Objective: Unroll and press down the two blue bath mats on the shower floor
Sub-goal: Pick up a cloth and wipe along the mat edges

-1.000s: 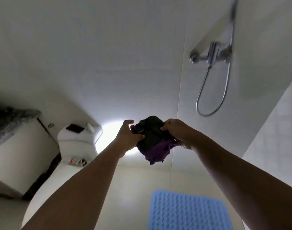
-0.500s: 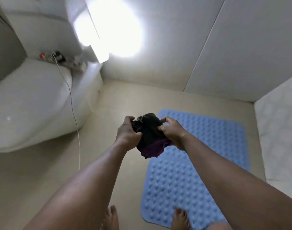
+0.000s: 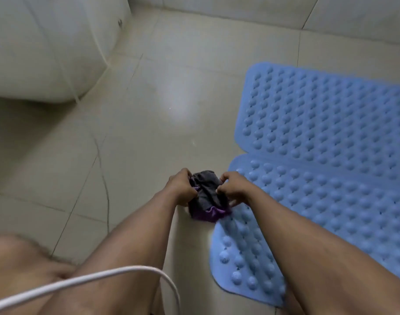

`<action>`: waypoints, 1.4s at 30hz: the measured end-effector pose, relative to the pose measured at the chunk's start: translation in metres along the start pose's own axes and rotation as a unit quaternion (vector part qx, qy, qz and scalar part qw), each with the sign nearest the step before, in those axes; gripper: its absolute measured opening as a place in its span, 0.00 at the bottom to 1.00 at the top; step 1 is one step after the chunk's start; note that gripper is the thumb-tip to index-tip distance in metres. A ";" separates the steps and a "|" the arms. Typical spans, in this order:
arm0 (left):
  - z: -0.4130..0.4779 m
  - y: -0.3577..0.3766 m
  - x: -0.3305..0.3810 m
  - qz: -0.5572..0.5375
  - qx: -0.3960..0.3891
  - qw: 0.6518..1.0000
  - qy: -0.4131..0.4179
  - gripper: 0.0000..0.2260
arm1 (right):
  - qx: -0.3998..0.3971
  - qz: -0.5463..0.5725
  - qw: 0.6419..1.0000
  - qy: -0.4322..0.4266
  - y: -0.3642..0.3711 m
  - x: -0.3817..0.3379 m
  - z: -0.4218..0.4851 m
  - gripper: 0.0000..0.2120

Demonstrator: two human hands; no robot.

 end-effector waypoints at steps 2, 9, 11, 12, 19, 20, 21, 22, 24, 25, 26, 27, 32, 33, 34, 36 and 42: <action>-0.012 0.008 -0.014 0.035 -0.032 0.999 -0.020 0.18 | -0.074 -0.051 0.996 0.023 0.020 0.007 -0.013 0.09; -0.051 0.030 -0.016 0.346 0.138 0.882 0.290 0.32 | -0.146 -0.121 0.980 0.054 0.022 0.016 -0.016 0.06; -0.060 0.058 -0.022 0.340 0.120 0.863 0.354 0.33 | 0.032 -0.070 0.997 0.018 -0.011 0.011 -0.001 0.08; -0.060 0.073 -0.029 0.338 0.096 0.869 0.348 0.34 | 0.119 -0.063 0.991 0.002 -0.028 0.009 0.001 0.08; -0.037 0.117 -0.062 0.321 0.099 0.894 0.297 0.32 | 0.338 -0.198 0.920 -0.027 -0.049 0.026 0.010 0.18; -0.031 0.116 -0.058 0.325 0.104 0.889 0.305 0.32 | 0.368 -0.214 0.904 -0.039 -0.045 0.028 0.011 0.17; -0.025 0.114 -0.052 0.332 0.107 0.883 0.315 0.32 | 0.391 -0.216 0.894 -0.049 -0.042 0.031 0.011 0.16; -0.019 0.113 -0.045 0.337 0.105 0.878 0.322 0.31 | 0.410 -0.204 0.887 -0.059 -0.041 0.033 0.010 0.15; -0.006 0.108 -0.028 0.348 0.096 0.869 0.338 0.31 | 0.427 -0.157 0.887 -0.082 -0.046 0.034 0.011 0.11; 0.000 0.105 -0.021 0.353 0.088 0.864 0.348 0.32 | 0.429 -0.134 0.889 -0.092 -0.053 0.034 0.013 0.09; 0.007 0.102 -0.013 0.358 0.083 0.858 0.358 0.32 | 0.428 -0.115 0.891 -0.099 -0.061 0.035 0.015 0.07; 0.014 0.099 -0.006 0.363 0.081 0.851 0.370 0.32 | 0.430 -0.103 0.891 -0.105 -0.070 0.035 0.019 0.07; 0.065 0.073 0.044 0.375 0.098 0.838 0.383 0.32 | 0.462 -0.107 0.872 -0.126 -0.114 0.026 0.037 0.06; 0.075 0.068 0.057 0.375 0.101 0.838 0.384 0.33 | 0.466 -0.110 0.868 -0.131 -0.122 0.023 0.042 0.06; 0.084 0.065 0.069 0.376 0.100 0.837 0.384 0.33 | 0.471 -0.116 0.864 -0.135 -0.129 0.019 0.046 0.06; 0.101 0.060 0.091 0.376 0.095 0.842 0.375 0.33 | 0.474 -0.137 0.858 -0.142 -0.145 0.011 0.057 0.08; 0.142 0.045 0.152 0.356 0.102 0.859 0.353 0.34 | 0.460 -0.204 0.857 -0.109 -0.206 -0.002 0.100 0.15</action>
Point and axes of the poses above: each hand's wrist, its own z-axis towards the middle knuckle, its own y-axis out of the palm, x = y × z, the point moved 7 cm from there along z, towards the middle knuckle, and after that the axes turned 7 degrees about -z, right-handed, at the moved point
